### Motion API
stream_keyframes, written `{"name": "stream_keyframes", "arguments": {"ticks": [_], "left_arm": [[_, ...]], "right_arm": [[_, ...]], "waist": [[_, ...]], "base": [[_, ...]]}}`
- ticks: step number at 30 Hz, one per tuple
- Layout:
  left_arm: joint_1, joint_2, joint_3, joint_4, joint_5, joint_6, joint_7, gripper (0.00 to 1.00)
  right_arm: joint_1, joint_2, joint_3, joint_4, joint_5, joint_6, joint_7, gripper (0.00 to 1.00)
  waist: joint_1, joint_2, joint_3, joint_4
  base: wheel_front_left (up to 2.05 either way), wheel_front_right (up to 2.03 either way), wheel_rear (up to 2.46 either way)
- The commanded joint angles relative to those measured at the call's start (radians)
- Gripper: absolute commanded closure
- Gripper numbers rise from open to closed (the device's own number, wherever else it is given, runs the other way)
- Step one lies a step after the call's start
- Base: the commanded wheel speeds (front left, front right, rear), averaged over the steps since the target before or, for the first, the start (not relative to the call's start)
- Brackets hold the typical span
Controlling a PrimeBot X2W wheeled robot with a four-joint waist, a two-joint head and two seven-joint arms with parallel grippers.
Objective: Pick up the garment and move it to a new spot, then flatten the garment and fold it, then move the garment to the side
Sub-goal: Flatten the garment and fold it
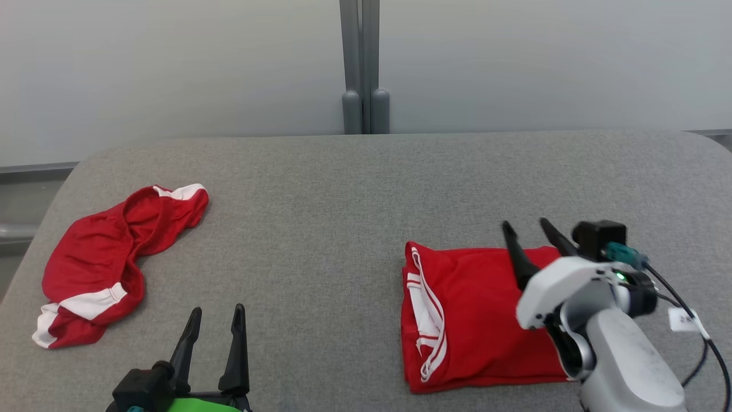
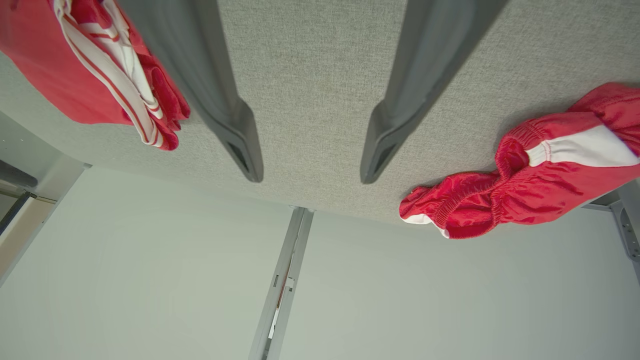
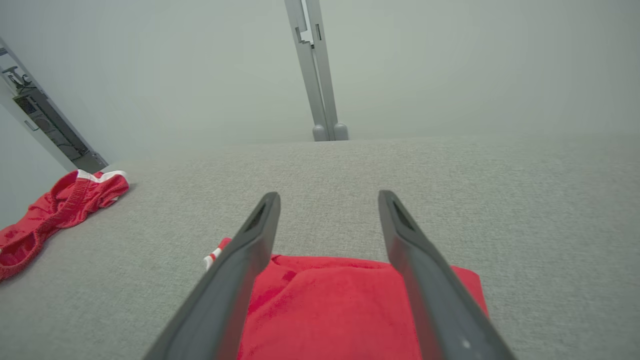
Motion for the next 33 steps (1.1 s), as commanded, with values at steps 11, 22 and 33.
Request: {"name": "stream_keyframes", "arguments": {"ticks": [11,22,33], "left_arm": [[0.020,0.002,0.039,-0.016,-0.010,0.015,0.000,0.00],[0.023,0.002,0.050,-0.034,-0.013,0.010,0.000,0.00],[-0.002,0.002,0.024,-0.027,0.010,0.004,0.000,0.00]], "right_arm": [[0.219,-0.001,-0.210,-0.037,-0.209,-0.001,-0.146,0.00],[0.172,0.004,0.059,0.079,-0.170,-0.001,-0.145,1.00],[0.097,0.006,0.317,0.216,-0.070,-0.001,-0.104,1.00]], "waist": [[-0.0001,0.0000,-0.019,-0.068],[-0.0001,0.0000,0.007,-0.050],[-0.0001,0.0000,0.034,0.053]], "base": [[0.00,0.00,0.00],[0.00,0.00,0.00],[0.00,0.00,0.00]]}}
